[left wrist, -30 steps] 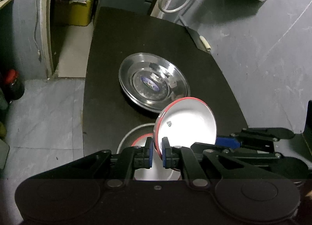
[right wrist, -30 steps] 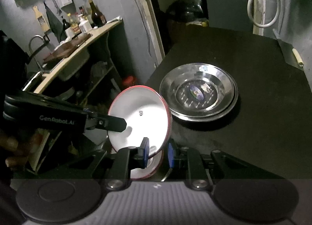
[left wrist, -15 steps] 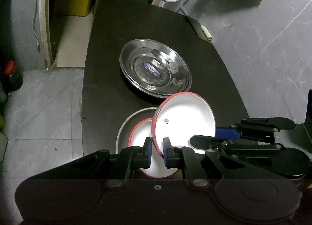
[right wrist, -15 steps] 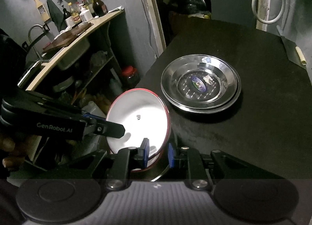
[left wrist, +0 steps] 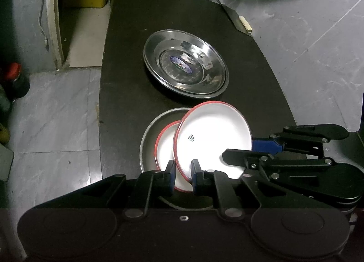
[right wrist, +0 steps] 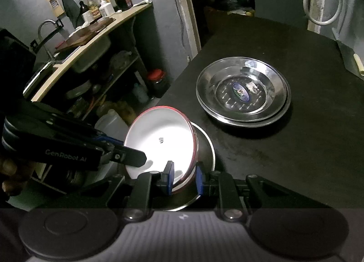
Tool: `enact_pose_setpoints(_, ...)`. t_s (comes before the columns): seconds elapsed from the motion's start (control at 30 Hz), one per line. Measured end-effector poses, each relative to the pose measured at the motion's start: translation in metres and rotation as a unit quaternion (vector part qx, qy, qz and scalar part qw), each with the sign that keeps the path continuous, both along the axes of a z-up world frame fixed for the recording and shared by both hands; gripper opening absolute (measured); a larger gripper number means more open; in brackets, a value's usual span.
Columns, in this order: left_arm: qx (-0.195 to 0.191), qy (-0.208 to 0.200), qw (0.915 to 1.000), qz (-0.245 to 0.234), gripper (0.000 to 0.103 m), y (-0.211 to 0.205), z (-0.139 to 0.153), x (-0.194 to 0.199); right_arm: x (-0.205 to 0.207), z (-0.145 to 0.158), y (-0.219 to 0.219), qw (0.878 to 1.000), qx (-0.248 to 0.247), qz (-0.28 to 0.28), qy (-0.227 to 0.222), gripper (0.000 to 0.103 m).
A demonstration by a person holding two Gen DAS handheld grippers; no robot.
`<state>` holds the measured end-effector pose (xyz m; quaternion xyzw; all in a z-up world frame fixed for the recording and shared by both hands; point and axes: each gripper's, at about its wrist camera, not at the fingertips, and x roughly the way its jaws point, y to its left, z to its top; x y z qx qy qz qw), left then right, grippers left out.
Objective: Organize plates and bowls
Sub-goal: 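Lower the second white bowl into the first white bowl with the left gripper, then open the left gripper and lift it off the nested white bowls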
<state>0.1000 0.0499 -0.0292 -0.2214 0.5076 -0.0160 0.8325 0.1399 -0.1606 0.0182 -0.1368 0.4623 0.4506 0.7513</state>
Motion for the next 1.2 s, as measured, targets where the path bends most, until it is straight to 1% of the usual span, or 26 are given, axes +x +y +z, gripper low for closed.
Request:
enact_pose_setpoints(0.27,-0.005,0.019,0.9998,0.009,0.014,0.001,-0.003,-0.001,-0.001,-0.007,0.006,1.0,-0.015,0.013,0.009,0.024)
enact_pose_setpoints(0.57,0.001,0.033,0.9994,0.013,0.016,0.0,-0.004,-0.001,0.001,-0.014,0.008,0.999,-0.021,0.016,0.019,0.024)
enact_pose_setpoints(1.07,-0.001,0.036,0.9992,0.019,0.019,0.002,-0.005,0.001,0.004,-0.015,0.01,0.999,-0.027,0.017,0.02,0.027)
enact_pose_setpoints(1.2,0.001,0.039,0.999,0.021,0.023,0.002,-0.004,0.001,0.004,-0.015,0.01,0.999,-0.025,0.018,0.021,0.029)
